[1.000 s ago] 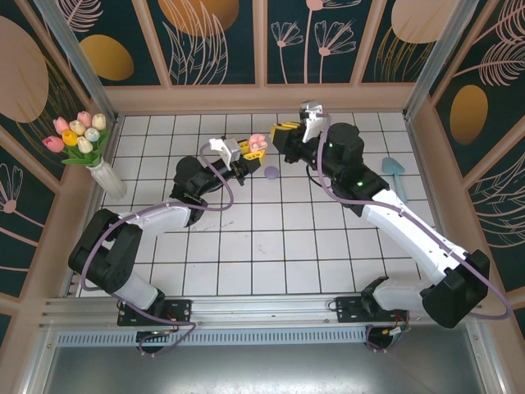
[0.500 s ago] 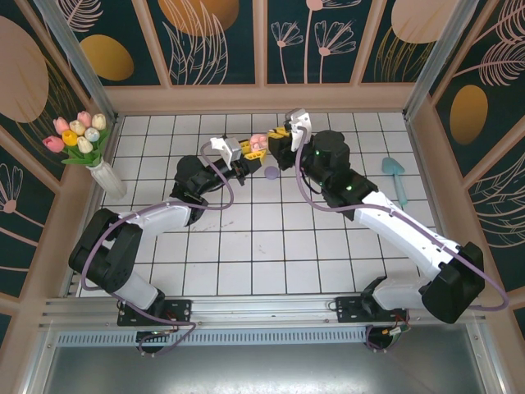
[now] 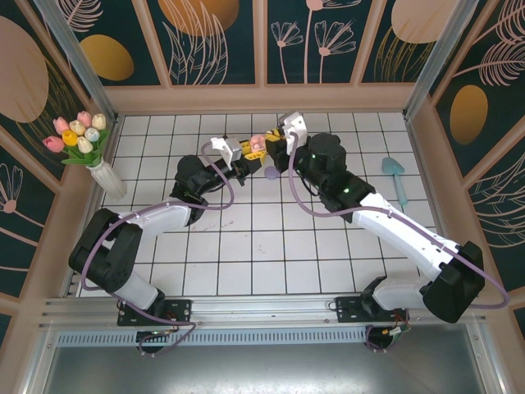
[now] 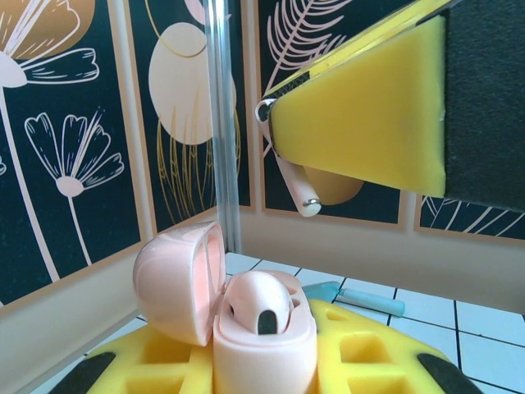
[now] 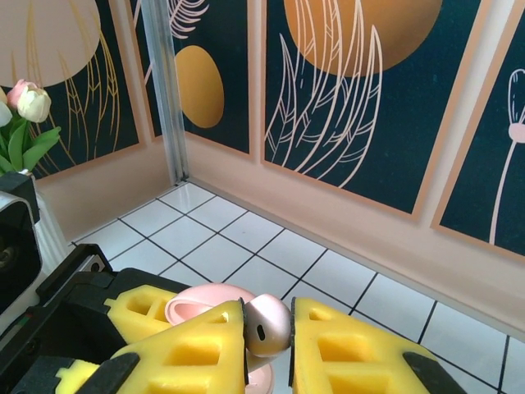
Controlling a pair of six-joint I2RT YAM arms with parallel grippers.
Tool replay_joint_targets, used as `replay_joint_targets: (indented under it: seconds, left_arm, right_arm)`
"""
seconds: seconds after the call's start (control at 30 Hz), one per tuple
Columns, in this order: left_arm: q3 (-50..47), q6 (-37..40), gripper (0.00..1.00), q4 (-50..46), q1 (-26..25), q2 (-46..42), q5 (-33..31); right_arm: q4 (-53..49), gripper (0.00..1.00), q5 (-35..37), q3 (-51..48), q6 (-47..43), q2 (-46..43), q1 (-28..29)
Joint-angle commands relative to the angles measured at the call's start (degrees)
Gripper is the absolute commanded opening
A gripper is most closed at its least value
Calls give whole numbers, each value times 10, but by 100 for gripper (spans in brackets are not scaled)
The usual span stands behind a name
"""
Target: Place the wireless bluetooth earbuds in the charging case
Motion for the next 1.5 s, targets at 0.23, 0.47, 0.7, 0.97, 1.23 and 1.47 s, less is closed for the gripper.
replay_joint_targets:
  seconds: [0.23, 0.47, 0.7, 0.97, 1.23, 1.47]
  left_arm:
    - [17, -9, 0, 8, -3, 1, 7]
    - [16, -9, 0, 8, -3, 0, 6]
    - [14, -9, 0, 8, -3, -1, 5]
    - [15, -7, 0, 7, -3, -1, 3]
    - [15, -8, 0, 8, -3, -1, 3]
    - [15, -8, 0, 9, -3, -1, 3]
  right_arm:
    - [10, 17, 36, 7, -42, 12, 20]
    - [8, 16, 41, 5, -42, 17, 21]
    - [7, 16, 39, 1, -36, 18, 23]
    - [3, 15, 39, -4, -32, 16, 24]
    - [1, 14, 38, -12, -26, 13, 25]
    - [-3, 14, 40, -16, -26, 15, 25]
